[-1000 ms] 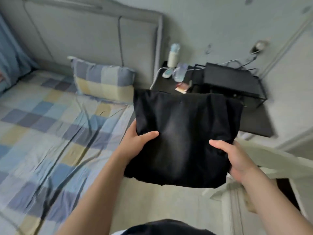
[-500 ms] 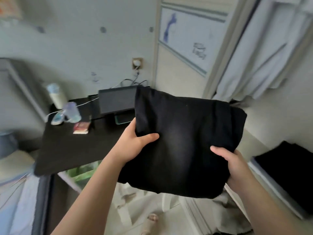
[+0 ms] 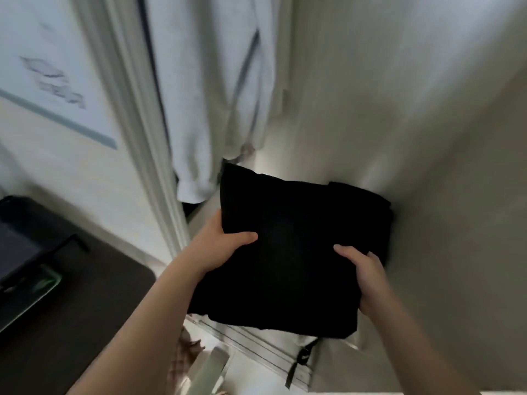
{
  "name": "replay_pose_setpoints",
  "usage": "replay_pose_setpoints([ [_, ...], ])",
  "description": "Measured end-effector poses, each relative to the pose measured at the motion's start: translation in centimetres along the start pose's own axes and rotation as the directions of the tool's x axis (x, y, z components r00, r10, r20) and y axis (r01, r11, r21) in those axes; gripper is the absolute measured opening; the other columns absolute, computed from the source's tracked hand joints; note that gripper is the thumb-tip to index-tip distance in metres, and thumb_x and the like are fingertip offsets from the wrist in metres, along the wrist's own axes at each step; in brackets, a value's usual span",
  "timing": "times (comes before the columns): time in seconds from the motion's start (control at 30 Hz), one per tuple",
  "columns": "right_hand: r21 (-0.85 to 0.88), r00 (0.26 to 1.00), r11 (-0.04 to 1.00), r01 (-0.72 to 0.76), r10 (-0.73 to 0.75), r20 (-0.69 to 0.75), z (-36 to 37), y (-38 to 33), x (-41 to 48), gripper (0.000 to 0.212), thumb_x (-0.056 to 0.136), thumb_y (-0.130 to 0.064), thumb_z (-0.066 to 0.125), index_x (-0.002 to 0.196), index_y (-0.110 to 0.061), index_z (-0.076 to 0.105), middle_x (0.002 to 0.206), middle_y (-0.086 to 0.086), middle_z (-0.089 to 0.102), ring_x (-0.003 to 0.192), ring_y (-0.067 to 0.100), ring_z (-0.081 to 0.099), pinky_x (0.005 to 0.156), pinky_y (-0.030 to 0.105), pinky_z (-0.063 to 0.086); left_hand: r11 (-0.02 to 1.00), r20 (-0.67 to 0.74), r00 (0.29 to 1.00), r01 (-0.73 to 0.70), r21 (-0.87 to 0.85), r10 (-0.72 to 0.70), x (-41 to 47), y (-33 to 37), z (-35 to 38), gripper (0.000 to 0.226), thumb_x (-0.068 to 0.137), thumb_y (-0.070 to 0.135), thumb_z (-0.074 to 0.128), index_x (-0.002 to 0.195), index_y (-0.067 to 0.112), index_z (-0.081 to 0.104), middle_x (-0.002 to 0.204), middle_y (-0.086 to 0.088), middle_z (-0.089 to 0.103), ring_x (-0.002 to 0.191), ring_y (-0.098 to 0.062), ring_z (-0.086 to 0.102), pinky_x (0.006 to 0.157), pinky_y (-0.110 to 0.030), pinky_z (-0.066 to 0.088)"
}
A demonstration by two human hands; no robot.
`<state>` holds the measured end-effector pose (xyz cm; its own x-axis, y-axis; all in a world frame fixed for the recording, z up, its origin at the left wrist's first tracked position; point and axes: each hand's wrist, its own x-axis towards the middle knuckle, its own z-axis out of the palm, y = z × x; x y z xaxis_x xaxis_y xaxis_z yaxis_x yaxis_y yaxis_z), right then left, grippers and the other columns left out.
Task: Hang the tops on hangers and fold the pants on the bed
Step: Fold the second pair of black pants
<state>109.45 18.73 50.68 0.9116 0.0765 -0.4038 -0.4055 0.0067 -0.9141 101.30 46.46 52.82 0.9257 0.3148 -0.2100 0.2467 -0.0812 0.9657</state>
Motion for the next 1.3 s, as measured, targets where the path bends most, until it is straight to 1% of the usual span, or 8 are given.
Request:
replay_pose_setpoints([
  [0.33,-0.084,0.967,0.996,0.004,-0.026,-0.255,-1.1,-0.3,13.4,0.019,0.077,-0.023,0.072,0.087,-0.034,0.061,0.084,-0.007,0.073,0.078,0.016,0.07,0.068,0.03,0.054,0.997,-0.022,0.997,0.077,0.024,-0.076,13.6,-3.8,9.5,0.065,0.083,0.02,0.08,0.14,0.023,0.05,0.127,0.006,0.065,0.116,-0.018,0.063,0.103,-0.042,0.051],
  [0.5,-0.282,0.918,0.959,-0.015,-0.098,-0.383,-2.1,-1.4,18.9,0.011,0.082,-0.028,0.07,0.082,-0.025,0.059,0.083,-0.001,0.067,0.079,0.023,0.068,0.073,0.036,0.057,0.994,-0.059,0.993,0.105,0.012,-0.104,18.2,-4.7,14.4,0.058,0.086,0.01,0.076,0.137,0.021,0.051,0.125,0.002,0.065,0.117,-0.024,0.063,0.099,-0.046,0.053],
  [0.67,-0.304,0.866,0.944,-0.129,-0.042,-0.498,-5.0,-2.2,22.8,0.035,0.088,-0.028,0.07,0.114,-0.005,0.063,0.088,0.002,0.061,0.087,0.031,0.064,0.082,0.042,0.055,0.992,-0.009,0.996,0.095,0.087,-0.094,24.2,-3.9,19.2,0.056,0.086,0.006,0.073,0.136,0.017,0.05,0.124,-0.001,0.064,0.115,-0.024,0.063,0.097,-0.044,0.053],
  [0.83,-0.372,0.784,0.901,-0.223,-0.062,-0.618,-9.1,-3.0,26.3,0.027,0.088,-0.032,0.066,0.095,-0.007,0.058,0.106,0.018,0.068,0.095,0.037,0.067,0.082,0.047,0.059,0.989,0.13,0.986,0.089,0.118,-0.105,30.4,-3.4,25.2,0.058,0.086,0.008,0.074,0.137,0.013,0.049,0.128,-0.006,0.064,0.117,-0.026,0.063,0.103,-0.049,0.051],
  [0.97,-0.392,0.738,0.887,-0.243,-0.093,-0.668,-11.9,-3.7,29.6,0.038,0.09,-0.022,0.066,0.122,-0.003,0.06,0.119,0.019,0.066,0.107,0.038,0.065,0.087,0.037,0.053,0.984,0.182,0.977,0.086,0.154,-0.114,34.7,-3.6,29.3,0.07,0.087,0.013,0.075,0.148,0.015,0.04,0.137,-0.007,0.059,0.125,-0.029,0.058,0.105,-0.042,0.047],
  [1.07,-0.468,0.761,0.85,-0.241,-0.134,-0.635,-12.3,-2.9,32.0,0.073,0.089,-0.014,0.066,0.152,-0.006,0.03,0.147,0.022,0.048,0.134,0.036,0.048,0.109,0.038,0.04,0.893,0.023,0.999,0.033,0.448,-0.048,36.7,-4.4,31.0,0.091,0.09,0.027,0.07,0.16,0.029,0.013,0.157,-0.011,0.038,0.142,-0.038,0.037,0.111,-0.048,0.034],
  [1.2,-0.882,0.745,0.417,-0.219,-0.513,-0.427,-10.6,-0.1,34.1,0.091,0.083,-0.028,0.065,0.159,-0.024,0.016,0.166,0.008,0.018,0.15,0.03,0.022,0.117,0.052,0.024,0.695,0.124,0.939,-0.321,0.643,0.319,37.7,-6.9,33.4,0.073,0.097,0.042,0.054,0.159,0.04,0.016,0.168,-0.008,0.013,0.153,-0.036,0.01,0.119,-0.058,0.017],
  [1.3,-0.957,0.88,0.203,-0.206,-0.389,-0.272,-10.5,3.0,36.1,0.07,0.099,-0.044,0.045,0.159,-0.039,0.011,0.169,0.003,0.003,0.154,0.031,0.006,0.118,0.061,0.018,0.554,0.298,0.919,-0.393,0.733,0.259,38.7,-10.2,35.5,0.062,0.102,0.056,0.033,0.159,0.045,0.011,0.17,-0.003,-0.001,0.155,-0.033,-0.002,0.123,-0.06,0.01],
])
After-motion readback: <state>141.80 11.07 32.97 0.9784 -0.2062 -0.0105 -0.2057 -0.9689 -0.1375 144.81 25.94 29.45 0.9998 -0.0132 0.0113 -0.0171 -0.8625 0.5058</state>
